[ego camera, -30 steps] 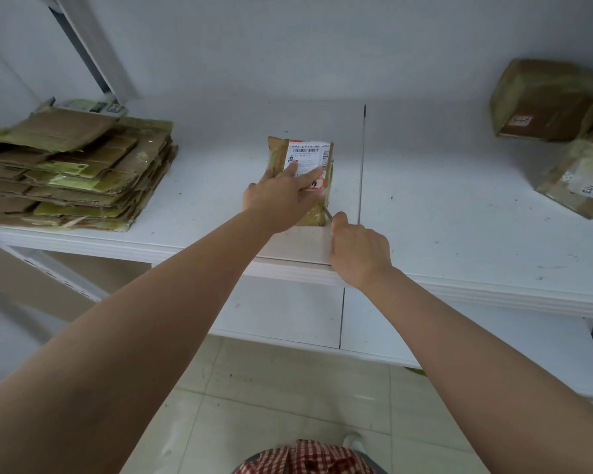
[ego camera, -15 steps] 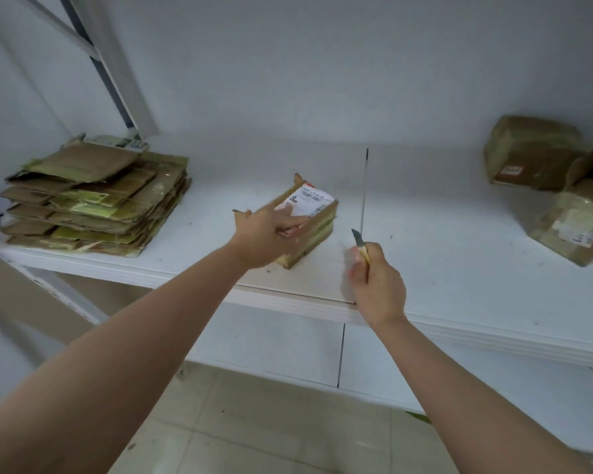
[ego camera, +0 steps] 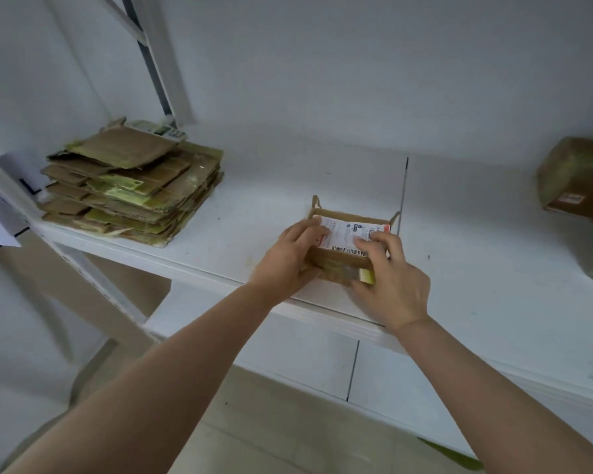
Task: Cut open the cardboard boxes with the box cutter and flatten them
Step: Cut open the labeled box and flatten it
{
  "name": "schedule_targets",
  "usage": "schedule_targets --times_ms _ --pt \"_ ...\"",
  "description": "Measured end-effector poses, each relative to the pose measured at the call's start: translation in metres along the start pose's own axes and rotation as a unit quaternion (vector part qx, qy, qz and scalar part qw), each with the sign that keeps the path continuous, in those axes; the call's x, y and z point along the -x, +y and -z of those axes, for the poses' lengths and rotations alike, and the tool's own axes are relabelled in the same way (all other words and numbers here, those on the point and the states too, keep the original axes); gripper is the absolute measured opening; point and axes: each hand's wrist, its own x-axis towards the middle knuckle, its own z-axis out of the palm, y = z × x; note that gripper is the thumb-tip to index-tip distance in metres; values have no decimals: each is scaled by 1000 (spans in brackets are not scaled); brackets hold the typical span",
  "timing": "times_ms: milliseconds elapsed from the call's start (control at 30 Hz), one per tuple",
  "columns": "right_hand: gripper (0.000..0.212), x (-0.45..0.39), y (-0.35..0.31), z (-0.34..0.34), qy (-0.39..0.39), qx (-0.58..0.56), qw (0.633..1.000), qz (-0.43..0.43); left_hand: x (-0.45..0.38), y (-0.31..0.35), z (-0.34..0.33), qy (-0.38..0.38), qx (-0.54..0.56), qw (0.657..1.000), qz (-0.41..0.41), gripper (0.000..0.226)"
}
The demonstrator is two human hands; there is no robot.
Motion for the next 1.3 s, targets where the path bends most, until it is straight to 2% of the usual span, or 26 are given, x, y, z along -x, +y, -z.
schedule_targets --times_ms 233,433,533,600,667,800,933,1133,1300 --pt "56 -2 1 -12 23 44 998 31 -1 -11 -12 44 5 999 -17 54" --pt "53 -1 2 -13 49 40 997 36 -5 -12 -5 19 -8 1000 -17 54" --pt "57 -5 -2 -3 14 51 998 16 -8 -11 5 5 -103 992 -74 51" --pt "54 -9 -7 4 -24 69 997 -11 -15 -7 17 7 -187 975 -116 43" --pt "50 -13 -11 12 -37 70 997 -24 -23 -3 28 5 -248 955 -161 44" --pt "47 -25 -13 30 -19 79 997 -6 -36 0 42 3 -252 944 -214 43" --pt "49 -39 -13 49 -49 125 990 36 -46 7 50 -34 -251 945 -207 44" --pt "55 -55 -22 71 -104 221 967 71 -58 17 54 -87 -273 947 -145 40" --pt "46 -65 -35 71 -127 298 939 111 -69 17 58 -142 -234 955 -111 39"
